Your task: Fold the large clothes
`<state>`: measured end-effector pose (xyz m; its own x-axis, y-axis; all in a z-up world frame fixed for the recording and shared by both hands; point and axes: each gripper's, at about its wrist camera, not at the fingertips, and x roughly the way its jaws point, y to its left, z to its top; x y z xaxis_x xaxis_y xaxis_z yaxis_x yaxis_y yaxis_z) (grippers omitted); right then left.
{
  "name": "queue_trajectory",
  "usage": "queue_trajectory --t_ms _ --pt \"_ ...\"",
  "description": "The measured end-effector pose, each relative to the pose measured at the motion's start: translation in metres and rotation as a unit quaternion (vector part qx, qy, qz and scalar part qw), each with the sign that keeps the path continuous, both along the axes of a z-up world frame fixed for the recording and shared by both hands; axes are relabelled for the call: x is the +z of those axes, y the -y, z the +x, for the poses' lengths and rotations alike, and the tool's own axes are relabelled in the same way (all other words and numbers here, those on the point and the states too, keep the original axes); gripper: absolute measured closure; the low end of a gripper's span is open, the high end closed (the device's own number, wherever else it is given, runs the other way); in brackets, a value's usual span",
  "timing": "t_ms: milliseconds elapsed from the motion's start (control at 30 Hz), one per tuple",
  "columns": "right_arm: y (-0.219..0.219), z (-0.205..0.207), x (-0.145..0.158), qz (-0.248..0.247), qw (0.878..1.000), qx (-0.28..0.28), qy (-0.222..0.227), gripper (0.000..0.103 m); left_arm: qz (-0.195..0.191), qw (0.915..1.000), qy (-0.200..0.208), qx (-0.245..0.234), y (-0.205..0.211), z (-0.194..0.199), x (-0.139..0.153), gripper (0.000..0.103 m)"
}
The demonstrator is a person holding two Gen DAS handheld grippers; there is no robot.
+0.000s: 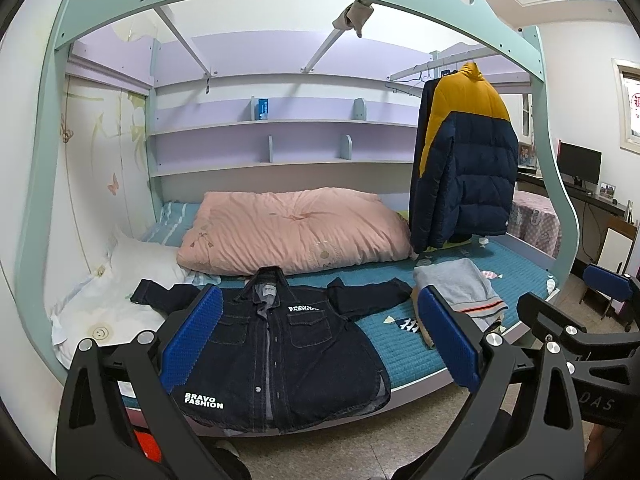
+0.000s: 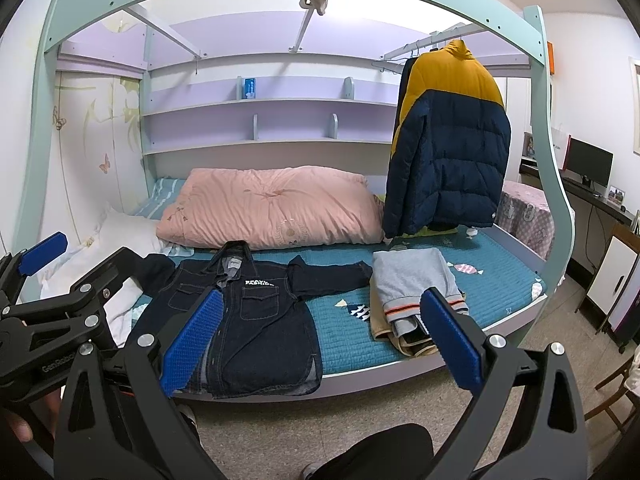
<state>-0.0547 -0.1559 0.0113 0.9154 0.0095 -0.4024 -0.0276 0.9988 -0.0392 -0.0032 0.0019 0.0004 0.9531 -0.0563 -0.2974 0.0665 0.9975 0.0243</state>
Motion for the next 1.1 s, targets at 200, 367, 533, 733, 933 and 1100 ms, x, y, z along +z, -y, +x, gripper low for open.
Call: queue_trajectory --t_ms 200,367,533,733,933,1100 --pt "0.0004 -0.0005 -0.0003 0.000 1.000 0.000 0.000 0.008 0.000 1.0000 0.000 0.001 0.0010 -0.0003 -0.0004 0.005" --pt "0.0005 -0.0008 -0.0002 0.001 1.000 0.000 0.000 0.008 0.001 1.0000 0.000 0.000 0.0007 0.0002 -0.0001 0.005" --pt "0.0008 -0.0009 0.0001 0.001 1.000 -0.001 0.000 0.008 0.001 1.0000 0.001 0.000 0.0011 -0.0001 -0.0006 0.005" --pt "0.0007 -0.0012 0.0006 0.001 1.000 -0.001 0.000 0.008 0.001 1.0000 0.001 0.000 0.0013 -0.0002 -0.0009 0.005" --pt "0.0009 -0.0013 -0.0004 0.003 1.000 -0.001 -0.002 0.008 0.002 1.0000 0.001 -0.001 0.0006 0.0000 -0.0008 0.005" --pt "0.0007 -0.0017 -0.0015 0.003 1.000 -0.002 -0.002 0.008 0.002 1.0000 0.002 -0.001 0.0008 0.0003 -0.0008 0.005"
